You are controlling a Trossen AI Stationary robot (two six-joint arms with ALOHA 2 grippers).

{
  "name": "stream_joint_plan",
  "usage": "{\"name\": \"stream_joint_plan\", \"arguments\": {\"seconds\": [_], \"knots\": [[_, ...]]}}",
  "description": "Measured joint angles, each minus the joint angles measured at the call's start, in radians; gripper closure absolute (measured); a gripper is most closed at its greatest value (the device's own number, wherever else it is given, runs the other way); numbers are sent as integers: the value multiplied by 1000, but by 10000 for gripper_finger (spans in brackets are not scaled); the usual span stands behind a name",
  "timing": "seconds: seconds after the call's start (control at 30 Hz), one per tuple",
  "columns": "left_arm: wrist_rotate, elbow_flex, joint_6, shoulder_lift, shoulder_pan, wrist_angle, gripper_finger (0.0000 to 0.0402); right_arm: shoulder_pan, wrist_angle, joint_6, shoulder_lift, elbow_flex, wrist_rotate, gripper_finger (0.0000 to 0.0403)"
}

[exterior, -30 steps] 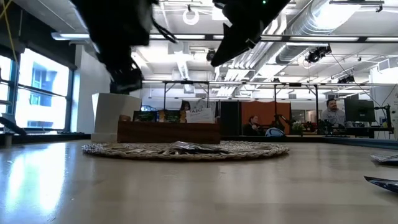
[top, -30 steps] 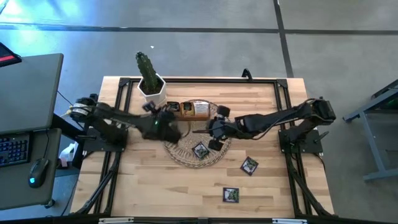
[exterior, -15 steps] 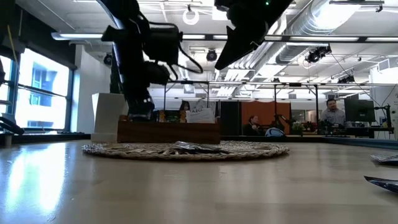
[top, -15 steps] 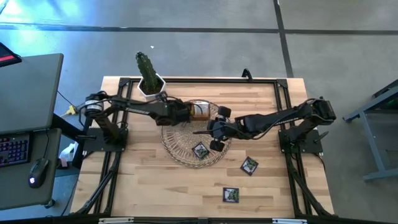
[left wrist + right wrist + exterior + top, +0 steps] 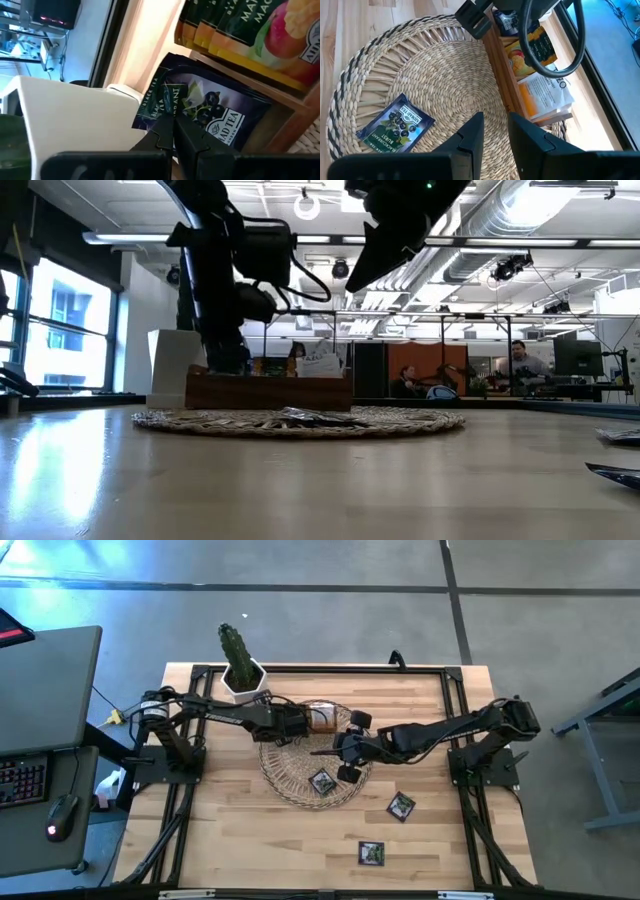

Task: Pick & Place Tea
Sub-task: Put the black tea bag into the left section of the wooden organizer

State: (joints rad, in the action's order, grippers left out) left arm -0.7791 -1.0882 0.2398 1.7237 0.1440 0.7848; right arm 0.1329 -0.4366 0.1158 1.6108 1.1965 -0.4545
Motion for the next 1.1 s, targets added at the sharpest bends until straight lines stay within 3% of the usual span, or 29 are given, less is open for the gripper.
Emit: {"name": "stream_joint_plan", "arguments": {"seconds": [0.2, 0.4, 0.53, 0.7, 0.9, 1.1], "knots": [[29, 0, 28, 0, 0, -19, 400, 0, 0, 0, 0, 0, 0, 318], [147, 0, 24, 0, 0, -34, 400, 0, 0, 0, 0, 0, 1, 318], [160, 0, 29, -1, 0, -32, 396, 0, 0, 15, 0, 0, 2, 318], [156, 0, 52, -1, 0, -35, 353, 0, 0, 15, 0, 0, 47, 318], [31, 0, 58, -1, 0, -27, 281, 0, 0, 15, 1, 0, 81, 318], [82, -52, 86, -2, -21, 63, 260, 1, -2, 16, 5, 0, 111, 318]]}}
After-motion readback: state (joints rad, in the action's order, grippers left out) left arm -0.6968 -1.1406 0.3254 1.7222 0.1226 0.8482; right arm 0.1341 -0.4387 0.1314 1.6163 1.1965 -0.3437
